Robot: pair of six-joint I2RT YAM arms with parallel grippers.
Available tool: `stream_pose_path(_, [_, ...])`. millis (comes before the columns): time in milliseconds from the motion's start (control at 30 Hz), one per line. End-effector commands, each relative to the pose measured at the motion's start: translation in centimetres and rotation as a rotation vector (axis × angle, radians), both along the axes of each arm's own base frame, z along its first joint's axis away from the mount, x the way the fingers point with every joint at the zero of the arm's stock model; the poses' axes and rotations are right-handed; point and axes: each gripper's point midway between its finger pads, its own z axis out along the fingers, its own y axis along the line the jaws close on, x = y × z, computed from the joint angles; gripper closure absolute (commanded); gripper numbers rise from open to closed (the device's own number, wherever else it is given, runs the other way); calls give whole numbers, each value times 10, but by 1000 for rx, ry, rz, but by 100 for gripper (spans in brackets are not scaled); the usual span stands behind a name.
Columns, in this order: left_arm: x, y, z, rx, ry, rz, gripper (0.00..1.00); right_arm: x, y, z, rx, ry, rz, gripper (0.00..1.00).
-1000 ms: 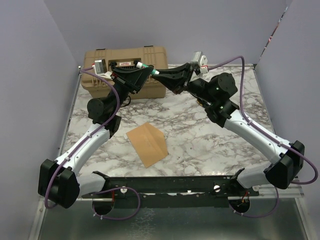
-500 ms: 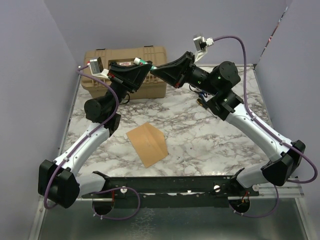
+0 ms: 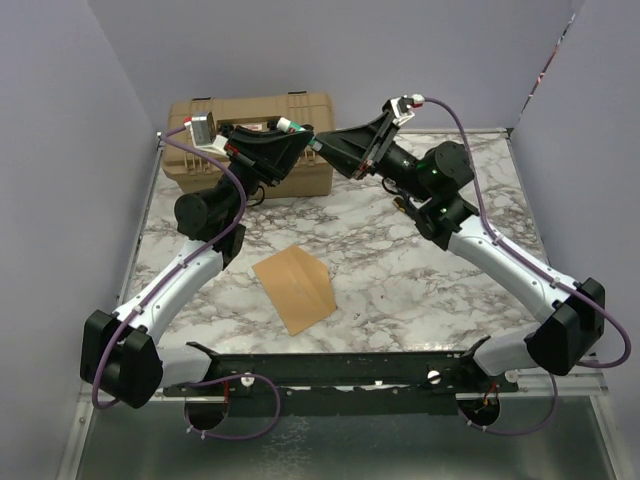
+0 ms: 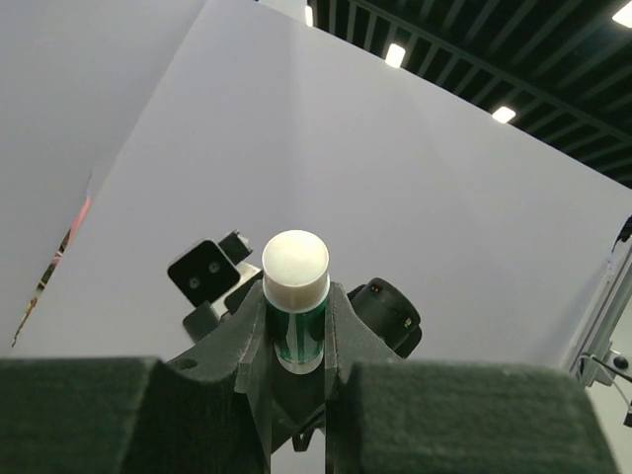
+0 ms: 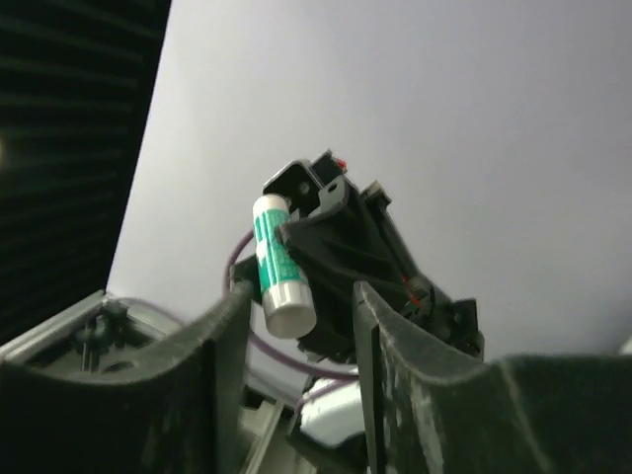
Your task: Place the letter into the envelope and seal it
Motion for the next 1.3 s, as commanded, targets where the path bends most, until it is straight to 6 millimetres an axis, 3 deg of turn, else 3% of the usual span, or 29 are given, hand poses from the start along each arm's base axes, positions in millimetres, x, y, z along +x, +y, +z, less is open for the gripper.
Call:
stream_pose_path(0, [-17,8,21,-54,-62,-24,100,18,-30,-2,-93,-224,-315,39])
stream_pose_path(100, [-14,9,14,-64,0,-44,100,12,-44,-5,-248,-633,-498,28])
stream_pose_path(233, [-5,7,2,-53,106,-50,100,3,-44,-11,-456,-1166,-598,26])
stream_pose_path(367, [-3,7,-7,-48,160,-59,100,11,-36,-15,-631,-1502,-629,26])
stream_pose_path(467, [-1,7,-9,-44,178,-51,100,7,-30,-11,-663,-1730,-674,26])
stream_pose_path(767, [0,5,-12,-29,194,-52,100,0,-5,-3,-652,-1936,-712,33])
stream_pose_path(967, [0,5,-10,-20,187,-47,100,-1,6,-6,-643,-1943,-719,59])
stream_pose_path(1200, [2,4,-13,-11,195,-40,100,-8,8,-2,-598,-1892,-709,67])
stream_pose_path(1267, [3,4,-13,-11,196,-40,100,-10,7,-1,-586,-1864,-707,74])
